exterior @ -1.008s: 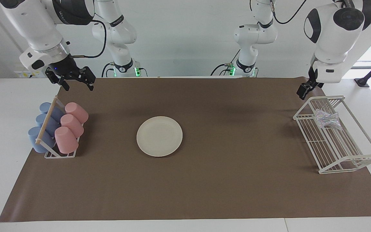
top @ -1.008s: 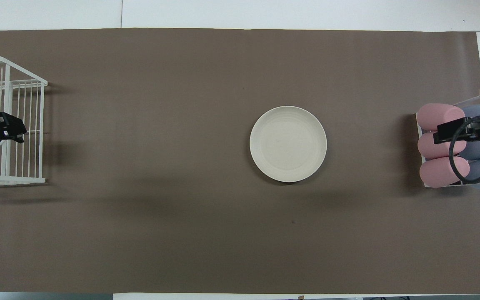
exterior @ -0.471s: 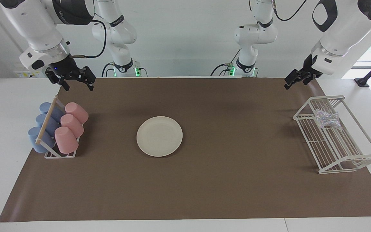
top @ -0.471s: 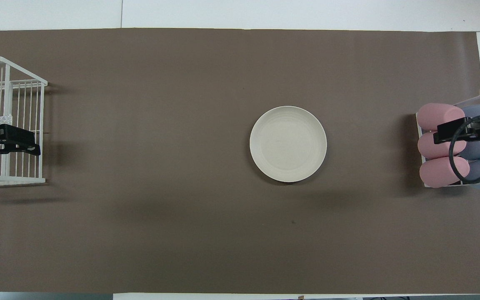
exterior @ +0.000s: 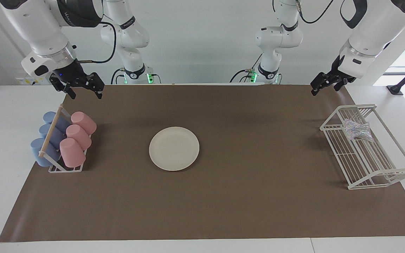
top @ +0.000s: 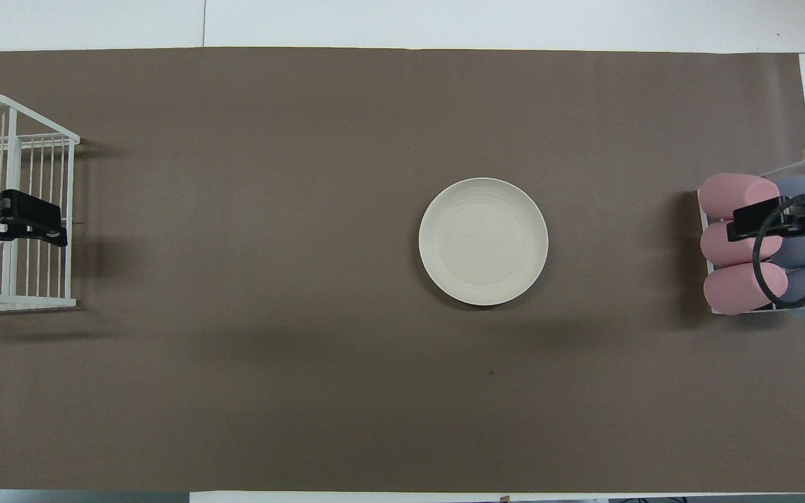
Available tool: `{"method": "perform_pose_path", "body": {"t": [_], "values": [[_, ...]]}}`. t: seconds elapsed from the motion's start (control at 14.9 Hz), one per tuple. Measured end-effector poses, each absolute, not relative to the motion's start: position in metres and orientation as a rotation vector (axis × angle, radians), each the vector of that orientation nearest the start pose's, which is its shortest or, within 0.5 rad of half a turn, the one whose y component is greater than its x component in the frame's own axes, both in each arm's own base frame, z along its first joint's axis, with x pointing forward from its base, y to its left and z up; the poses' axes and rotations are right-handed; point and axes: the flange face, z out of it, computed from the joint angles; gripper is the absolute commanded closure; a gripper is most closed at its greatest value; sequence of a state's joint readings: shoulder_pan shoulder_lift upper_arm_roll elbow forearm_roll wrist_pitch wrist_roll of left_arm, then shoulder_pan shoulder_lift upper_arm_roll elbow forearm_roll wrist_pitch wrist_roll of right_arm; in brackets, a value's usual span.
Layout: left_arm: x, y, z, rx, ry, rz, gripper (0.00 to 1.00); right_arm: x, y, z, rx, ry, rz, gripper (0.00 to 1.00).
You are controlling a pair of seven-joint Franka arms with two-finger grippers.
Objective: Wipe plate with sponge
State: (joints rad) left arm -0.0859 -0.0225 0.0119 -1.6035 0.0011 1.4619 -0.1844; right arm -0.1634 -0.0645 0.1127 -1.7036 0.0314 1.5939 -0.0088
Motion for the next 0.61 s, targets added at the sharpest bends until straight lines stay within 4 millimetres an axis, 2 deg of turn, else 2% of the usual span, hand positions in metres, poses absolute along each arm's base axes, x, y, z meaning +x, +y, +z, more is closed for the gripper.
{"method": "perform_pose_path", "body": {"t": [0.61], "values": [[0.5352, -0.0356, 0.6104, -3.110, -0.152, 0.187, 0.00, 0.5335, -0.0214, 0.5987, -3.115, 0.067, 0.070, 0.00]]}}
